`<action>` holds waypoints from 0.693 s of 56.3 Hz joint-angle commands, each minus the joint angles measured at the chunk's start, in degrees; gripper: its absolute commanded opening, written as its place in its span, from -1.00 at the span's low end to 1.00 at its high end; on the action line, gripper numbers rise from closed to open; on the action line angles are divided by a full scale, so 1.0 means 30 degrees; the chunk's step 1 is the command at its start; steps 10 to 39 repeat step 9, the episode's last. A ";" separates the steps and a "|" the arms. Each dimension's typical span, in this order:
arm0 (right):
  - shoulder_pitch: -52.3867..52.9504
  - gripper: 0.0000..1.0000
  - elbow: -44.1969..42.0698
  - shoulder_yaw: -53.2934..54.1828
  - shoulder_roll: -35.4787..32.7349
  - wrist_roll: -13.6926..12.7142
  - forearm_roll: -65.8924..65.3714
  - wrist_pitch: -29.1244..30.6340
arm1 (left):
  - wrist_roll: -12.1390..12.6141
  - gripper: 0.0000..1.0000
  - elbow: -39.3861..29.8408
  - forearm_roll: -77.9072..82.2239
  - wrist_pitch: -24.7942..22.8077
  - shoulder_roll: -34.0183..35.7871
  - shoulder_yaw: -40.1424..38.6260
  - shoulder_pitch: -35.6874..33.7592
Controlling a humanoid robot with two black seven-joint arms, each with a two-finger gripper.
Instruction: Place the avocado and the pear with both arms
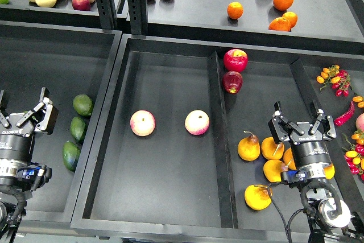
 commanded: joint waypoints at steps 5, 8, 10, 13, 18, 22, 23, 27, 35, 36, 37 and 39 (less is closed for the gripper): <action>-0.0002 0.99 -0.0119 0.0145 0.0000 0.0022 0.0025 0.0001 | 0.0000 0.98 0.0101 -0.0001 -0.0001 0.0001 0.0119 0.0018; 0.0027 0.99 -0.0119 0.0116 0.0000 0.0022 0.0025 0.0001 | 0.0000 0.98 0.0101 -0.0001 -0.0001 0.0001 0.0148 0.0018; 0.0027 0.99 -0.0119 0.0116 0.0000 0.0022 0.0025 0.0001 | 0.0000 0.98 0.0101 -0.0001 -0.0001 0.0001 0.0177 0.0018; 0.0027 0.99 -0.0119 0.0116 0.0000 0.0022 0.0025 0.0001 | 0.0000 0.98 0.0101 -0.0001 -0.0001 0.0001 0.0177 0.0018; 0.0027 0.99 -0.0119 0.0116 0.0000 0.0022 0.0025 0.0001 | 0.0000 0.98 0.0101 -0.0001 -0.0001 0.0001 0.0177 0.0018; 0.0027 0.99 -0.0119 0.0116 0.0000 0.0022 0.0025 0.0001 | 0.0000 0.98 0.0101 -0.0001 -0.0001 0.0001 0.0177 0.0018; 0.0027 0.99 -0.0119 0.0116 0.0000 0.0022 0.0025 0.0001 | 0.0000 0.98 0.0101 -0.0001 -0.0001 0.0001 0.0177 0.0018; 0.0027 0.99 -0.0119 0.0116 0.0000 0.0022 0.0025 0.0001 | 0.0000 0.98 0.0101 -0.0001 -0.0001 0.0001 0.0177 0.0018; 0.0027 0.99 -0.0119 0.0116 0.0000 0.0022 0.0025 0.0001 | 0.0000 0.98 0.0101 -0.0001 -0.0001 0.0001 0.0177 0.0018; 0.0027 0.99 -0.0119 0.0116 0.0000 0.0022 0.0025 0.0001 | 0.0000 0.98 0.0101 -0.0001 -0.0001 0.0001 0.0177 0.0018; 0.0027 0.99 -0.0119 0.0116 0.0000 0.0022 0.0025 0.0001 | 0.0000 0.98 0.0101 -0.0001 -0.0001 0.0001 0.0177 0.0018; 0.0027 0.99 -0.0119 0.0116 0.0000 0.0022 0.0025 0.0001 | 0.0000 0.98 0.0101 -0.0001 -0.0001 0.0001 0.0177 0.0018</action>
